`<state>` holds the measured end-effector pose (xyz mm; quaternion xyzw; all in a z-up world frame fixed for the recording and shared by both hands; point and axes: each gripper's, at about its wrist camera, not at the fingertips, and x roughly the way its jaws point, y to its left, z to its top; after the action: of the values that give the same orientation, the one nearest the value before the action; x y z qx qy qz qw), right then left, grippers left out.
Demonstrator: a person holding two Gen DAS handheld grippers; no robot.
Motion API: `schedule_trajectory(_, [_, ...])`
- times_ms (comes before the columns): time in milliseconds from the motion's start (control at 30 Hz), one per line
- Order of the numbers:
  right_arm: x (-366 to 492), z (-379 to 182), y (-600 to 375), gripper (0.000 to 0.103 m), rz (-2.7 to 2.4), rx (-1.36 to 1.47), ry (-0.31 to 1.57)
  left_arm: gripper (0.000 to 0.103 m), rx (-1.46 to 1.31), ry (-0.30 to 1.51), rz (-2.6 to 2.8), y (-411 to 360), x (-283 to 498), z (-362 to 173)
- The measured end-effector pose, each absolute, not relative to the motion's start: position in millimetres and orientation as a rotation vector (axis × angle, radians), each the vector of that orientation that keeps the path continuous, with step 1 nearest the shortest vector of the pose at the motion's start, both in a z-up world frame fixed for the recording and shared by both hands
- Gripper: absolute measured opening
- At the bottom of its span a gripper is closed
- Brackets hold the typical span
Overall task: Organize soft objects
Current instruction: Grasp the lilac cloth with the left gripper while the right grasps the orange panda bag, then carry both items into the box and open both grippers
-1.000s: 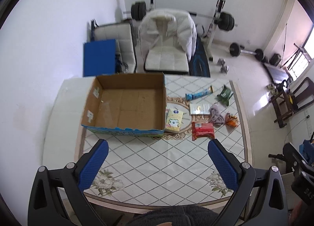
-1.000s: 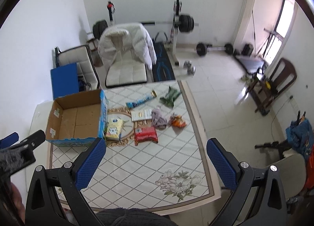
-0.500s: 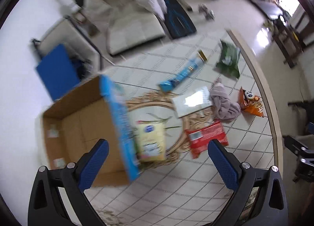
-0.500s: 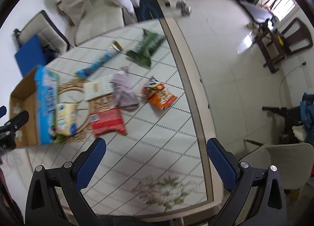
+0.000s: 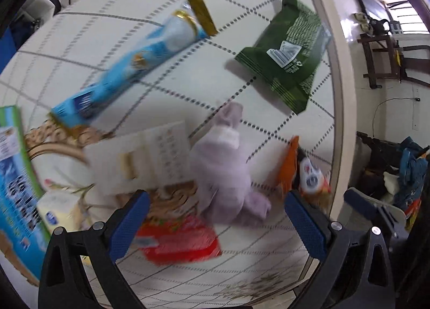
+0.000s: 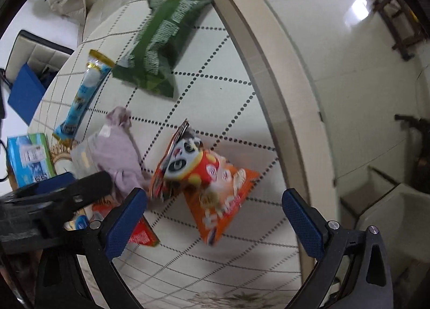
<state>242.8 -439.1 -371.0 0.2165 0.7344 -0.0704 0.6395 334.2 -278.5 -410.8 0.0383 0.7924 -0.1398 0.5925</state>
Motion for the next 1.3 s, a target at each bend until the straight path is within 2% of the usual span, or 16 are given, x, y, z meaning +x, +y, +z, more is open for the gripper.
schedule_trajectory(33, [244.2,-375.9,-438.5,0.099,-0.153,0.506,1.684,0.087,0.104,1.848,-0.316,-281.2,334.5,-414.7])
schedule_trajectory(67, [245.7,-381.6,-437.5,0.096,-0.147,0.515,1.696,0.080,0.119,1.855,-0.311,-281.8,334.2,-414.0])
schedule_trajectory(100, [247.0,-386.8,-435.5,0.090,-0.144,0.514,1.707,0.064,0.144,1.857,-0.306,-284.2,333.0,-418.0])
schedule_trajectory(133, [247.8,-391.5,-432.1,0.085,-0.134,0.510,1.715,0.053,0.169,1.855,-0.295,-285.2,331.6,-421.9])
schedule_trajectory(167, [248.3,-394.5,-429.6,0.082,-0.127,0.509,1.719,0.052,0.203,1.830,-0.287,-286.7,329.5,-418.6])
schedule_trajectory(200, [248.5,-395.6,-427.5,0.082,-0.129,0.509,1.706,0.039,0.219,1.805,-0.294,-287.7,328.0,-414.0])
schedule_trajectory(233, [248.7,-394.0,-424.5,0.078,-0.127,0.496,1.692,0.037,0.223,1.803,-0.300,-287.6,326.7,-411.4])
schedule_trajectory(267, [248.8,-391.3,-421.4,0.070,-0.123,0.484,1.677,0.036,0.226,1.802,-0.292,-285.8,326.1,-409.4])
schedule_trajectory(400, [246.9,-384.4,-408.5,0.054,-0.136,0.436,1.674,0.033,0.249,1.761,-0.275,-280.1,318.3,-391.1])
schedule_trajectory(500, [243.3,-381.1,-399.9,0.051,-0.135,0.426,1.679,0.032,0.239,1.736,-0.277,-274.5,309.5,-366.5])
schedule_trajectory(767, [217.8,-338.4,-381.6,0.047,-0.131,0.451,1.603,0.032,0.203,1.627,-0.295,-240.5,280.6,-289.3])
schedule_trajectory(1000, [201.2,-257.1,-345.0,0.047,0.002,0.400,1.511,0.032,0.115,1.508,-0.295,-195.1,258.6,-222.0])
schedule_trajectory(1167, [209.9,-189.2,-272.8,0.047,0.157,0.349,1.430,0.032,0.066,1.432,-0.245,-136.7,264.0,-187.9])
schedule_trajectory(1300, [226.1,-163.1,-201.4,0.047,0.253,0.299,1.394,0.032,0.072,1.392,-0.189,-80.7,271.4,-173.1])
